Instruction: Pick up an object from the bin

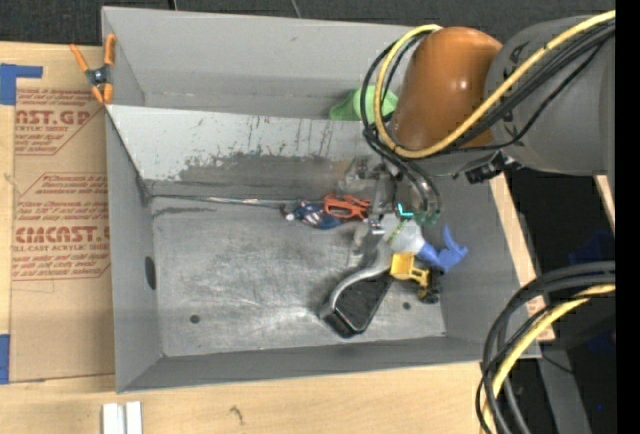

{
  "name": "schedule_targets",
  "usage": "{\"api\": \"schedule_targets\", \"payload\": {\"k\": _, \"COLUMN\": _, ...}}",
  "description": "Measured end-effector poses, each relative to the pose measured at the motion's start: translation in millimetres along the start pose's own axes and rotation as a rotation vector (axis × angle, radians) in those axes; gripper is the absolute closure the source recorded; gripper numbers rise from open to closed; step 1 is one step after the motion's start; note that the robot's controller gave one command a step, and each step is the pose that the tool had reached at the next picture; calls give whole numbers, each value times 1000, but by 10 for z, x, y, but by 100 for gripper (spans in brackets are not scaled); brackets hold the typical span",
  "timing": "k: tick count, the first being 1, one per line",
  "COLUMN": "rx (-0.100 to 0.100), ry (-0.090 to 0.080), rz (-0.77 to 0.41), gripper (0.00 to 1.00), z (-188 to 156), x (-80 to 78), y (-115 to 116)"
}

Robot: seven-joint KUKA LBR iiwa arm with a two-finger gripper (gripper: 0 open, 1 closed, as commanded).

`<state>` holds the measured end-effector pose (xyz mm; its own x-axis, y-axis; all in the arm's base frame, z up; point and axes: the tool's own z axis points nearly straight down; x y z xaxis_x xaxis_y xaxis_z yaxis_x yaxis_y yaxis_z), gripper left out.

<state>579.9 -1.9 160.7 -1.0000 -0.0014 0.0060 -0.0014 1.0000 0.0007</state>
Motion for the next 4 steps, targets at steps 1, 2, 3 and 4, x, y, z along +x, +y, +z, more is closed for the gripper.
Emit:
{"api": "schedule_targets", "payload": {"k": 1, "rx": 0, "ry": -8, "rz": 0, "gripper": 0, "z": -47, "x": -18, "y": 0}}
{"api": "schedule_targets", "payload": {"k": 2, "rx": -1, "ry": -9, "rz": 22, "gripper": 0, "z": -32, "x": -41, "y": -15}}
{"api": "schedule_targets", "payload": {"k": 3, "rx": -1, "ry": -13, "rz": 52, "gripper": 0, "z": 648, "x": -133, "y": -259}}
{"api": "schedule_targets", "payload": {"k": 4, "rx": 0, "ry": -11, "rz": 275, "gripper": 0, "z": 853, "x": -117, "y": -115}}
